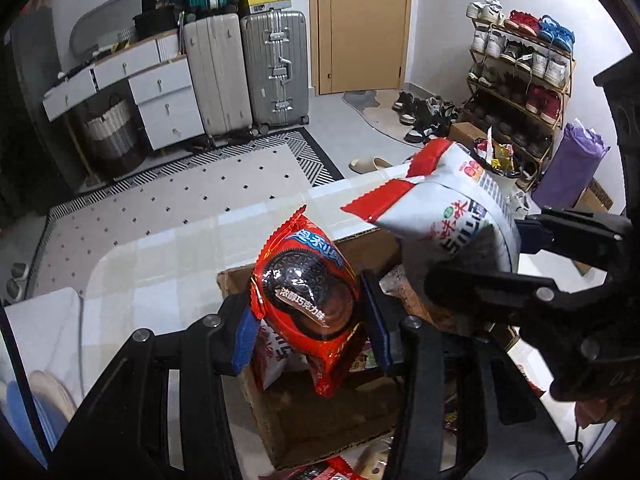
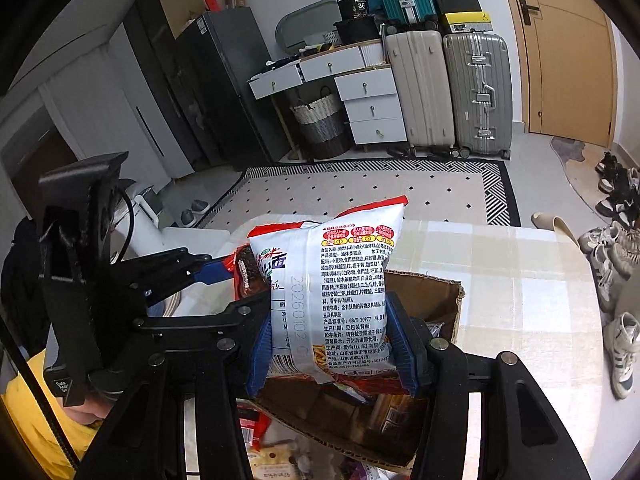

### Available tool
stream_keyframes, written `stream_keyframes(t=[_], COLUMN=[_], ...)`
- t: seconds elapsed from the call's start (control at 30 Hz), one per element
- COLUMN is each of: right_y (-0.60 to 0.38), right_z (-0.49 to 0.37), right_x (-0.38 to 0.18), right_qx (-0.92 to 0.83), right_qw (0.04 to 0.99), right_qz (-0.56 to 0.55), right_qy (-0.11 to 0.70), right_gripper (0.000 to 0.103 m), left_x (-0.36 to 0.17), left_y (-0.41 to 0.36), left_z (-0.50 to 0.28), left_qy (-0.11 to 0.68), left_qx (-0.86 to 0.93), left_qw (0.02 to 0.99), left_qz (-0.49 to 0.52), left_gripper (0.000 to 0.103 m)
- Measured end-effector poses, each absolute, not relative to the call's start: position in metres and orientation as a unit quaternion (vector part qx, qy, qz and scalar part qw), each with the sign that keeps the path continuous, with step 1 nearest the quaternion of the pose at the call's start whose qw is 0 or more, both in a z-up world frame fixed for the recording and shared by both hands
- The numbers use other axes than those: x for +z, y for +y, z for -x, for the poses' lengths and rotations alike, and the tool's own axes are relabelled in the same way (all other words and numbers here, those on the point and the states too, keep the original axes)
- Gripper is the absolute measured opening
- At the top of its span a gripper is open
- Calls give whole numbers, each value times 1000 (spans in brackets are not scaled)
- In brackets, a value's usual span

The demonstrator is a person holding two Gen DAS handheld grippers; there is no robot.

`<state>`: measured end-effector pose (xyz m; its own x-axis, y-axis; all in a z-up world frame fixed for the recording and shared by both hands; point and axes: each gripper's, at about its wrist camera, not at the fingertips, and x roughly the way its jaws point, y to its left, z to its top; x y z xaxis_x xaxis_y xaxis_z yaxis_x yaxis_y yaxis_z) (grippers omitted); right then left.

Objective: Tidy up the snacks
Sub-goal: 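Open both tools to drop the snacks into the box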

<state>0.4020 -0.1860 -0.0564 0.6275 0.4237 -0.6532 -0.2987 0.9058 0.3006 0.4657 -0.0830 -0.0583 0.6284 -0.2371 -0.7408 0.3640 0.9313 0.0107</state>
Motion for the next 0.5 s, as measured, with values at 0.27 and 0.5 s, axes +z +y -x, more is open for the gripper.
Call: stream_keyframes(t=[0.27,0.5], right_y=[-185,-187], right_z=[-404,-409], right_x=[-66,-75], right_qx=[197,202], right_qw=[895,886], right_qz=[-78,-84], right_qy=[392,408], right_gripper=[52,52], left_x=[-78,-87], left_y=[-87,-88], left_z=[-473,-475], left_qy=[418,421], left_qx=[-154,-153], left_qw=[890,888], left_qz=[-92,-106], left_gripper=[43,48])
